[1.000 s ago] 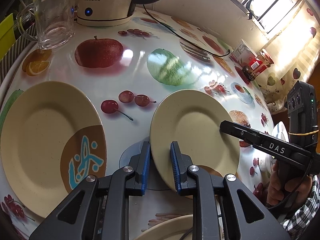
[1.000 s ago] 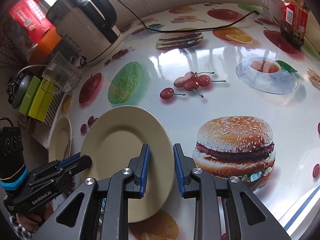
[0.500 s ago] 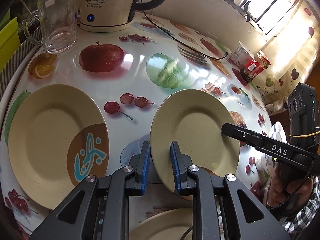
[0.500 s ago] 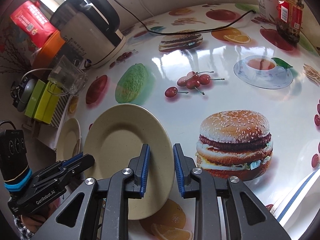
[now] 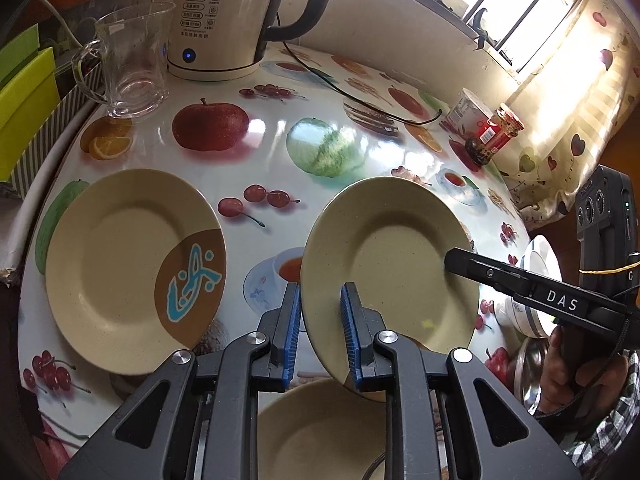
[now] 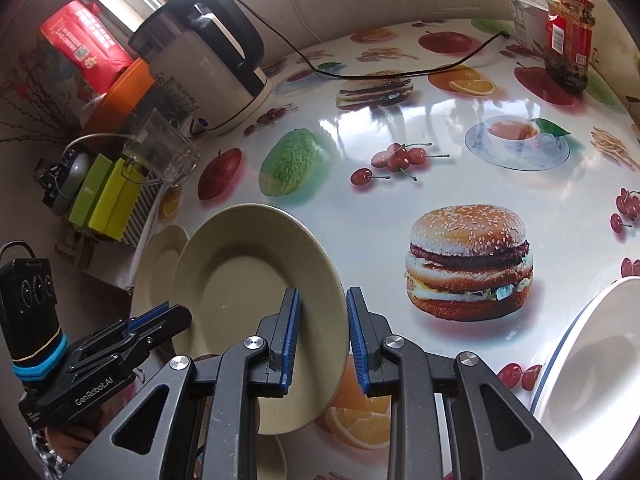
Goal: Organize plates and bowls
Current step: 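Lift the plate with both grippers and carry it toward another cream plate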
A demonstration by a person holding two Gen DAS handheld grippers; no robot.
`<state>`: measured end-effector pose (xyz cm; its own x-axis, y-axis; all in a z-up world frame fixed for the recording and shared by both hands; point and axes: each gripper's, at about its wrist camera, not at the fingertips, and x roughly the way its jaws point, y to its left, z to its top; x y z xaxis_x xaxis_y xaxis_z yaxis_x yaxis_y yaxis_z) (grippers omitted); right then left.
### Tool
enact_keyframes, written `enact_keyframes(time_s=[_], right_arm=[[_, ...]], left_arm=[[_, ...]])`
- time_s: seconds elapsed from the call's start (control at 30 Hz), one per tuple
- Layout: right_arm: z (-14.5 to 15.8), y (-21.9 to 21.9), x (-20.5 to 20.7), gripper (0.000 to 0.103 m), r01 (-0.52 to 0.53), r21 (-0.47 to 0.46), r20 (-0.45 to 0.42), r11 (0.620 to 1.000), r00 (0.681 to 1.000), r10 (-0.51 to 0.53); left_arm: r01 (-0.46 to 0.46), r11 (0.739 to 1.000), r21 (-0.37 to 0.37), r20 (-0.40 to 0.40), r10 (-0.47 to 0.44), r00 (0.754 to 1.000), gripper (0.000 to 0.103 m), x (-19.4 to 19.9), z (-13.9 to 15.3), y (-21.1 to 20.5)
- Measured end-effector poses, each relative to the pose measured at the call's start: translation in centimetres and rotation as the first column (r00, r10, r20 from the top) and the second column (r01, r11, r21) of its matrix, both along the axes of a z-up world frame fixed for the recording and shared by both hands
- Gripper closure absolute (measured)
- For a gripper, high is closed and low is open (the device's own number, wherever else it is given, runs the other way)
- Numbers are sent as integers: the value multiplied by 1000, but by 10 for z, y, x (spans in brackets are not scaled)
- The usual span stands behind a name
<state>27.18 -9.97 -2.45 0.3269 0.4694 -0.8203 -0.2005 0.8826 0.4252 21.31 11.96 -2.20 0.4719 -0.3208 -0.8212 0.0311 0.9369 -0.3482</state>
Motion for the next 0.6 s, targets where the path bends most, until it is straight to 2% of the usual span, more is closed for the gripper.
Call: enact_keyframes(time_s=[0.6], right_arm=[[13,6,-57,80,-35,24,7,999,999,35]], left_arm=[[-23,999,24,24,23,999,82,-59,15,5]])
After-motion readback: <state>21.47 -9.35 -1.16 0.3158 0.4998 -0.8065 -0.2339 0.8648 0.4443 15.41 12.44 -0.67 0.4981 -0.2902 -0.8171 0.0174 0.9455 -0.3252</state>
